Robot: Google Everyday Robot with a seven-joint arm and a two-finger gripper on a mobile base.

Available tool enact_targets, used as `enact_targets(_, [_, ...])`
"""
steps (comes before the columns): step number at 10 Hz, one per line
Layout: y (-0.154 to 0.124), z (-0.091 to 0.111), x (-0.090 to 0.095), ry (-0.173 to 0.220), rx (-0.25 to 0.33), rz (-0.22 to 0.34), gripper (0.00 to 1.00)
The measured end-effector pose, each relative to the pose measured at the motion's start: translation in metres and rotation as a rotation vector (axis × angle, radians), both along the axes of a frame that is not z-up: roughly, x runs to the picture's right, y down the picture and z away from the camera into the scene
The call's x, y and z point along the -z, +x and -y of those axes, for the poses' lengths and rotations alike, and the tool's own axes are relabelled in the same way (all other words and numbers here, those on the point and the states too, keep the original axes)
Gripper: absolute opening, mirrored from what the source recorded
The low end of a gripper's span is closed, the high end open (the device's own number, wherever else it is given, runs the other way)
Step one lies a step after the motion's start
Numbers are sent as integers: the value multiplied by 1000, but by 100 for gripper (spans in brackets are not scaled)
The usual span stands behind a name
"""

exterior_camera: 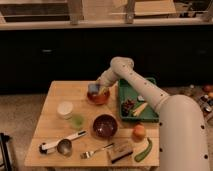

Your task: Place sponge in table surface

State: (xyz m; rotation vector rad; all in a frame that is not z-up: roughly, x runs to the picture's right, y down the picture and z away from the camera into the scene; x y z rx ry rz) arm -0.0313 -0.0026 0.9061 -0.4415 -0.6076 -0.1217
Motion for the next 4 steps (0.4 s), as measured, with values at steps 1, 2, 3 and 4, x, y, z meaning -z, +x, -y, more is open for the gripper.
enact_targets(1, [-2, 5, 6, 16, 7, 4, 0])
enact_targets(2, [-4, 7, 9, 24, 12, 6, 0])
enact_targets(3, [-6, 10, 13, 34, 18, 9, 0])
enact_targets(4, [-9, 12, 16, 43, 24, 11, 0])
